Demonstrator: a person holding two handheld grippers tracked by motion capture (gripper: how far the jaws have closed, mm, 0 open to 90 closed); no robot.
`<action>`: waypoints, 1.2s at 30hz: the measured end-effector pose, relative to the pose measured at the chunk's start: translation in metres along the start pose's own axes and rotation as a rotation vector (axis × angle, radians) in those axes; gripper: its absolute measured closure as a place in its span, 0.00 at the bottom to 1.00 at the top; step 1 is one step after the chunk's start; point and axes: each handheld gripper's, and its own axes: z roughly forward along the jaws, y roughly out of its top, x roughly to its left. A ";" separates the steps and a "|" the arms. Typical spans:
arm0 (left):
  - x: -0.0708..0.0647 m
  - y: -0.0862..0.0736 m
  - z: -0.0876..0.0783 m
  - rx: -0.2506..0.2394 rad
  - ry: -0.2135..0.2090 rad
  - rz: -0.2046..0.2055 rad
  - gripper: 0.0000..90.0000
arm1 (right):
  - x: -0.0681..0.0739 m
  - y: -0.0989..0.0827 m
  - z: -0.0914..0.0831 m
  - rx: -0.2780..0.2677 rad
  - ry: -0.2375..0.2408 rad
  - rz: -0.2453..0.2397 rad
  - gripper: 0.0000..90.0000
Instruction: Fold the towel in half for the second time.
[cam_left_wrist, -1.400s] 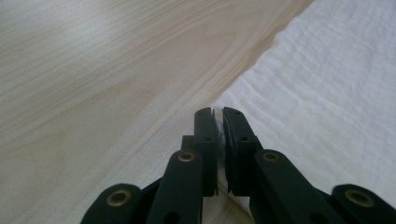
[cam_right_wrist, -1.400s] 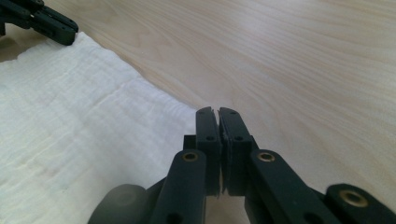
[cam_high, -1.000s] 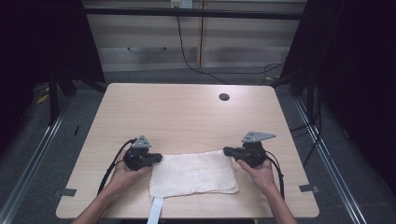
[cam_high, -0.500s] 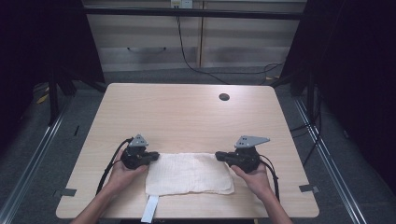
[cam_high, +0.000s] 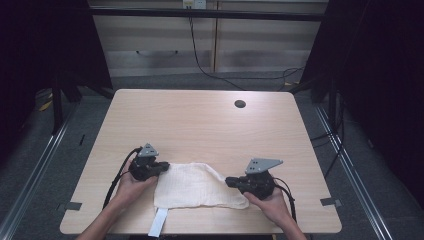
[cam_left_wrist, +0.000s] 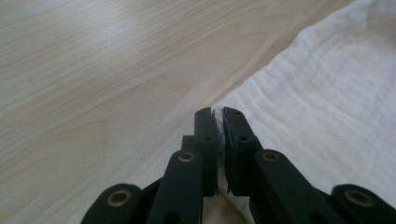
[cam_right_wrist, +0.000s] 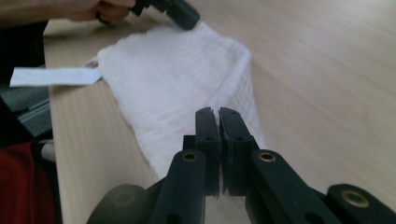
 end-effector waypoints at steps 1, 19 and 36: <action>0.000 0.000 0.000 0.001 0.004 0.004 0.95 | 0.003 -0.003 0.000 0.015 0.001 -0.005 0.97; 0.003 0.000 0.001 -0.010 -0.021 -0.021 0.93 | 0.013 -0.025 0.022 0.209 0.066 -0.028 0.97; 0.002 0.014 -0.028 -0.171 -0.091 -0.033 0.91 | -0.012 -0.022 0.027 0.162 -0.052 0.031 0.98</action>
